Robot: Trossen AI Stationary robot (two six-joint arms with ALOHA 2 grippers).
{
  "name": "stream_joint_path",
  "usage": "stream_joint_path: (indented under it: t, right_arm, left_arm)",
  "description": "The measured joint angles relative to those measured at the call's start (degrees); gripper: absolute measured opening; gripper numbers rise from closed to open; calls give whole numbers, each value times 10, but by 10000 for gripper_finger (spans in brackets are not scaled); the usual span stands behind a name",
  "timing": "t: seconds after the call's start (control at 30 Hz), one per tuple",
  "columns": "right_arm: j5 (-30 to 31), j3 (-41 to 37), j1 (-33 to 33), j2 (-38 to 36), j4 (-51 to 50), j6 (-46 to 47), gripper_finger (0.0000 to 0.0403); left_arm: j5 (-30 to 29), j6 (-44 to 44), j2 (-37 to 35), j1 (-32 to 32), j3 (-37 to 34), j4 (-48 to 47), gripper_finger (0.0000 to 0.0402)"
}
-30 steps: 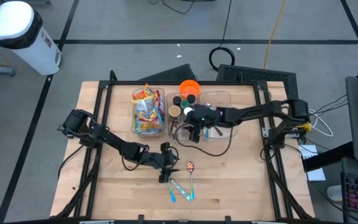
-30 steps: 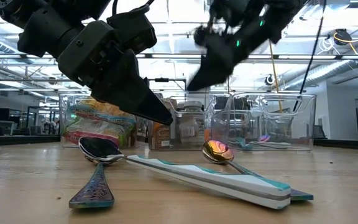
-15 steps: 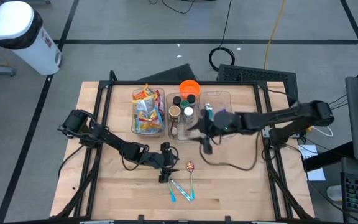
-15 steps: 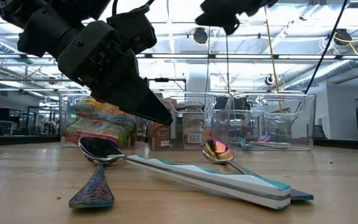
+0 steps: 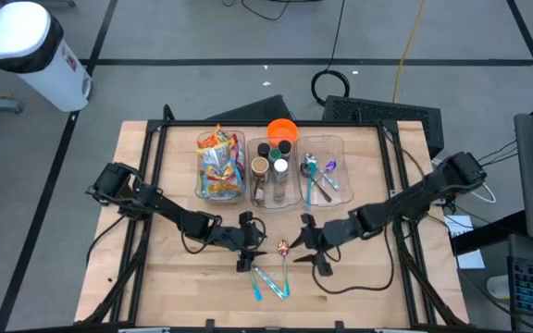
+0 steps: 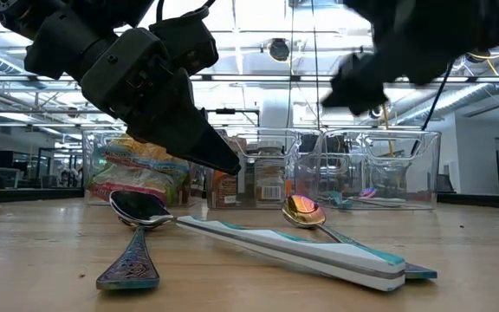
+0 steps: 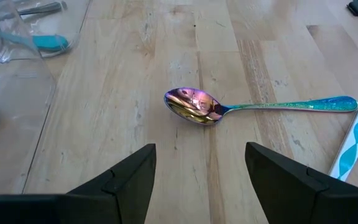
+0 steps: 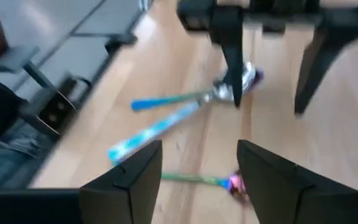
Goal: Pick & Place Food Item
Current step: Put the green spoon into the right transparent bin
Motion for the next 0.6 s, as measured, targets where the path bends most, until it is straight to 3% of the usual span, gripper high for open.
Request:
stream_joint_path:
  t: [0.37,0.6]
  right_arm:
    - [78,-9,-17,115,45,39,282]
    - [105,-9,-24,153,53,67,288]
  left_arm:
    - [0,-7,0,0,0,0,255]
    - [0,-9,0,0,0,0,255]
